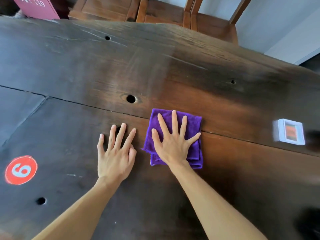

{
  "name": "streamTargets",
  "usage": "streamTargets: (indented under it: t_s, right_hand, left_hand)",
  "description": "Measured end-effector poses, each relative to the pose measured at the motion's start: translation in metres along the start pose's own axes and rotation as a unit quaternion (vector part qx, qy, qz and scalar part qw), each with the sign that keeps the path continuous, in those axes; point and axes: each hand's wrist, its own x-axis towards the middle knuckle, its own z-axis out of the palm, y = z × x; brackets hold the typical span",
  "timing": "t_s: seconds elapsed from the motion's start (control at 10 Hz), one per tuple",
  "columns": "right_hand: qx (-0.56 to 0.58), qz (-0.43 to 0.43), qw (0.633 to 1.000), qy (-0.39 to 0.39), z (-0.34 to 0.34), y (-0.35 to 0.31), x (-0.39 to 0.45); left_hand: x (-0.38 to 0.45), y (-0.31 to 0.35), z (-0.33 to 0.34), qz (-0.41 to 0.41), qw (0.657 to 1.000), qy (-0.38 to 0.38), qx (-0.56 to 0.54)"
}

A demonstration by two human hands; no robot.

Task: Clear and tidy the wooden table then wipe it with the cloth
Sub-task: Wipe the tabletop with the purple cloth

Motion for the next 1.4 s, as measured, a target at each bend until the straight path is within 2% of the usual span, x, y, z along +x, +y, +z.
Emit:
streamTargets:
  t_s: [0.3,0.5,0.7,0.9,1.1,1.3,1.4]
  right_hand:
    - [-0.018,-0.004,0.999,-0.03,0.029,0.002,-0.158]
    - [0.001,-0.012,0.998,-0.066,0.042,0.013,-0.262]
    - [0.005,-0.018,1.0,-0.018,0.061,0.02,-0.353]
    - [-0.067,-0.045,0.995,0.065,0.093,0.033,-0.408]
    - [-0.074,-0.069,0.99,0.094,0.103,0.036,-0.405]
    - [0.007,-0.025,1.0,0.014,0.071,0.011,-0.335]
    - [0.016,-0.021,1.0,0.002,0.057,0.007,-0.266]
  left_hand:
    - [-0.013,-0.01,0.0,0.018,1.0,0.006,-0.022]
    - [-0.063,-0.024,0.004,0.011,1.0,0.012,-0.005]
    - [-0.065,-0.02,0.001,-0.001,1.0,0.019,0.002]
    - [-0.066,-0.018,0.0,-0.001,1.0,0.024,-0.002]
    - [-0.064,-0.02,0.003,0.001,1.0,0.031,-0.003]
    - [-0.061,-0.021,0.004,0.002,1.0,0.028,-0.004]
    - [-0.062,-0.022,0.004,0.004,1.0,0.023,-0.001]
